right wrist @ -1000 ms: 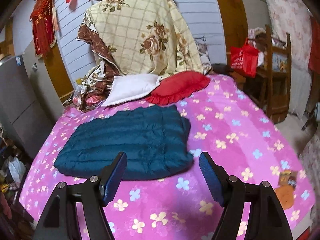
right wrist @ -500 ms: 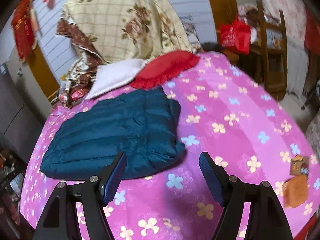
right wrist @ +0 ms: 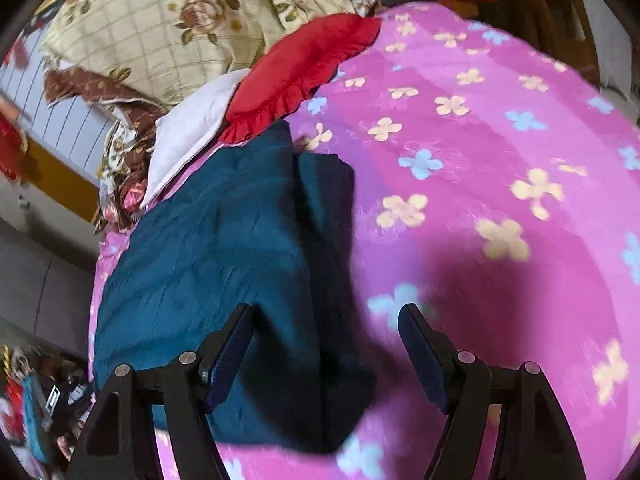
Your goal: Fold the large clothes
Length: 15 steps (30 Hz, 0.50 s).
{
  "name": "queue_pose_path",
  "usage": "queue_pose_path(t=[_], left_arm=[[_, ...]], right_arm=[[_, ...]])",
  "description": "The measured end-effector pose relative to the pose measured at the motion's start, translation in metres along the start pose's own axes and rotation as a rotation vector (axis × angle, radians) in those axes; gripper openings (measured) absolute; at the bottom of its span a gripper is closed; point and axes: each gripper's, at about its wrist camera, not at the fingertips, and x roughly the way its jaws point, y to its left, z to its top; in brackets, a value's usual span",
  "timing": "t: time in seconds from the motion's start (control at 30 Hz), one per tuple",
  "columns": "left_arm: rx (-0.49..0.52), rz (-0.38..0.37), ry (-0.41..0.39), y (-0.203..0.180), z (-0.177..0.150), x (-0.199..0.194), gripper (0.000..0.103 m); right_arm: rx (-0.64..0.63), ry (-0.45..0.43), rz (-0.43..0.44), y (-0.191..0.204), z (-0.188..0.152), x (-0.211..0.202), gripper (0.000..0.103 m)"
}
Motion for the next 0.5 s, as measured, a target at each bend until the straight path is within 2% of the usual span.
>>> queue_pose_path(t=[0.1,0.2,0.3,0.4,0.43,0.5], left_arm=[[-0.063,-0.057,0.031,0.021,0.021,0.021,0.080],[-0.109,-0.093,0.104,0.037,0.033,0.048,0.080],[-0.074,-0.111,0.145,0.039,0.035,0.065,0.089],[-0.041,-0.181,0.181,0.033,0.038,0.076,0.102],[-0.020,-0.183,0.209,0.026,0.039,0.081,0.102],[0.029,-0.135,0.227,0.010,0.038,0.087,0.102]], right_arm=[[0.043,0.049,0.053,-0.006,0.017,0.027,0.073],[0.035,0.075,0.086,-0.004,0.027,0.044,0.076],[0.025,0.112,0.131,-0.002,0.036,0.059,0.077],[0.007,0.145,0.190,-0.002,0.044,0.073,0.084],[-0.010,0.151,0.202,0.001,0.047,0.077,0.084],[-0.020,0.167,0.252,0.007,0.052,0.086,0.085]])
